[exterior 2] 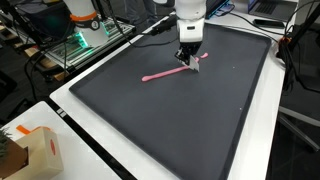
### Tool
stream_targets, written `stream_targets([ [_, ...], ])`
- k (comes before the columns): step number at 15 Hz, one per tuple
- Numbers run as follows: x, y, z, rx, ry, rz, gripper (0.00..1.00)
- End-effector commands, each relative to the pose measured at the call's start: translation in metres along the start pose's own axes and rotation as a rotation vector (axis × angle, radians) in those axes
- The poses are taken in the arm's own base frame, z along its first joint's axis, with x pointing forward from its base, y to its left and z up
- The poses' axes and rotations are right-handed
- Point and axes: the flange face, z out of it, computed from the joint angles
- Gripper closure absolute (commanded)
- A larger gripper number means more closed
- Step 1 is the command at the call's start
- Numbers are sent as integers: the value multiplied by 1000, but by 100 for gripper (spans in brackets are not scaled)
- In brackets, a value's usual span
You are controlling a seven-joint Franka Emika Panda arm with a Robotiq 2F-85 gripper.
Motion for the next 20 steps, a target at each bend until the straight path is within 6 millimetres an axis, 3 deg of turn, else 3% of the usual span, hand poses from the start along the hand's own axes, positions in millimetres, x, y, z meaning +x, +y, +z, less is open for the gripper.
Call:
stream_targets([
  [1,-40,25,57,-28,-140,13,99],
  [15,21,-26,64,-28,70,-2,99],
  [20,24,-22,65,-92,51,14,99],
])
